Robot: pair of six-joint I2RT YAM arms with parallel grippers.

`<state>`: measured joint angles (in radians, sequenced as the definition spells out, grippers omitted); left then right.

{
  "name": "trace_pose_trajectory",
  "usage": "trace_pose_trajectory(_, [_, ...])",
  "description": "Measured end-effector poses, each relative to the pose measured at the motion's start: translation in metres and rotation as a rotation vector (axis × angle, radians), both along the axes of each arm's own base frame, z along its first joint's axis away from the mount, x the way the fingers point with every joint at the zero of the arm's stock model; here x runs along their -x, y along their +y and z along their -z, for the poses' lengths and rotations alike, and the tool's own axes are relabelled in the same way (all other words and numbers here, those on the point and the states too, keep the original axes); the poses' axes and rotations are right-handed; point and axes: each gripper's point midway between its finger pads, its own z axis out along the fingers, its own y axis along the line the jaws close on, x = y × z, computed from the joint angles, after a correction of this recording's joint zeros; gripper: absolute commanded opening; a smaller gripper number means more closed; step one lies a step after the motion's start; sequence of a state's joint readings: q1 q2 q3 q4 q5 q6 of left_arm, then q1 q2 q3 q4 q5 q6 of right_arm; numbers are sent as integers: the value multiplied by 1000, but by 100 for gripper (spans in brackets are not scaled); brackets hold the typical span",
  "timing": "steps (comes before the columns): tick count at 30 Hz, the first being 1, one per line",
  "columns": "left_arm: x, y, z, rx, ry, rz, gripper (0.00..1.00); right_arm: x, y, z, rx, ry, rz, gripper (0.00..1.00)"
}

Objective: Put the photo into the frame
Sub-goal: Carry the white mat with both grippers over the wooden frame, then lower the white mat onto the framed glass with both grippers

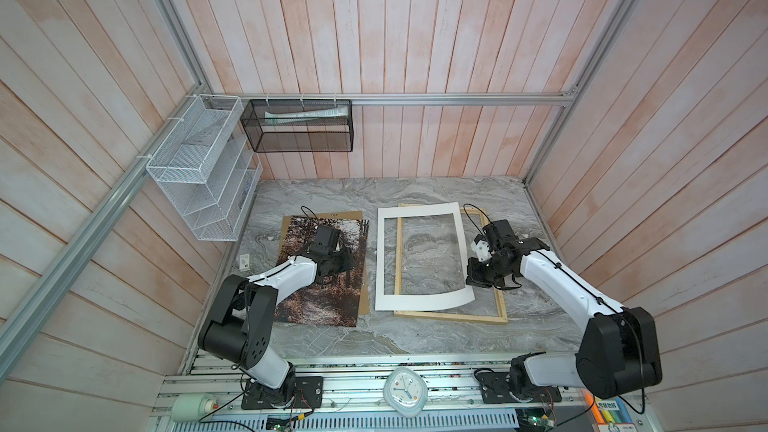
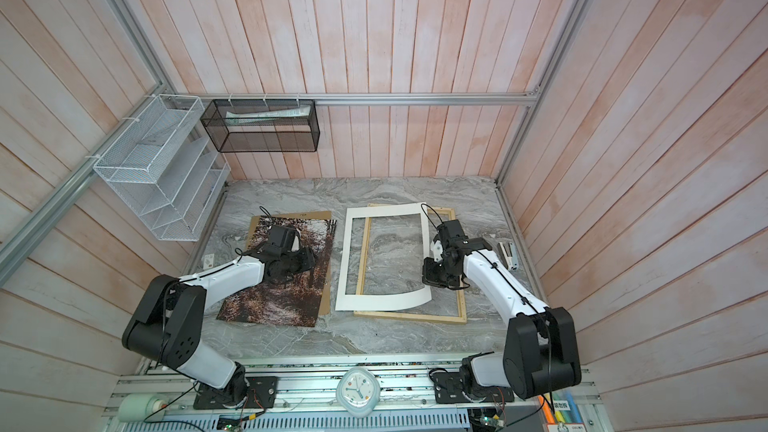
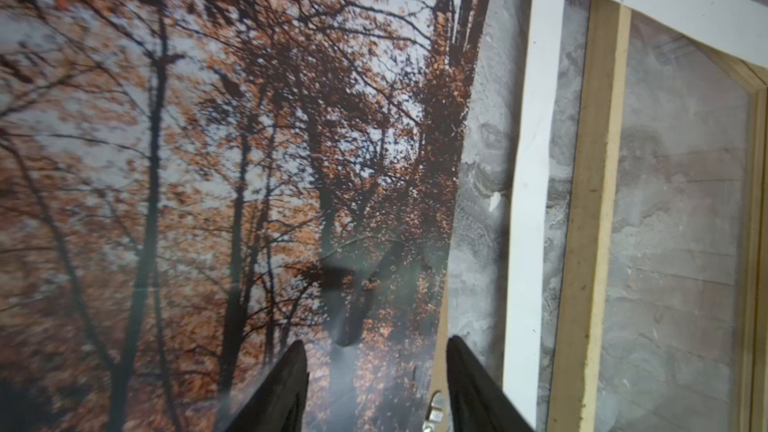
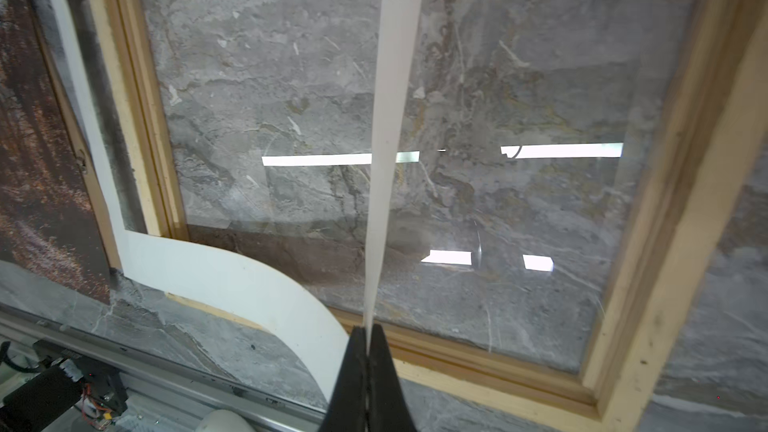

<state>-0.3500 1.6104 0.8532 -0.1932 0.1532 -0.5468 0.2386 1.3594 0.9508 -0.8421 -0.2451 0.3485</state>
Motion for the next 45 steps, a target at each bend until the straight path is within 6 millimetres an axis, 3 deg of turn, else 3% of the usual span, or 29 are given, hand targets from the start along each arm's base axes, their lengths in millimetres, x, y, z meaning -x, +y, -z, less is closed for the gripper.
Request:
trace_pose_trajectory(10, [-7,-63,3,71,0,127,55,6,-28,8,145,39,57,0])
trace_pose_trajectory(21, [2,-108,11,129,23,220,56,-12,-37,13,220,57,63,0])
trace_pose_trajectory(28, [9,-122,17,153,46,249,56,-12,-47,15,263,63,82,0])
trace_pose_trajectory(39, [7,-142,9,245,27,310,52,-5,-48,18,259,63,92,0])
trace_pose_trajectory(45, [7,-147,6,274,26,318,44,-6,-48,16,255,52,93,0])
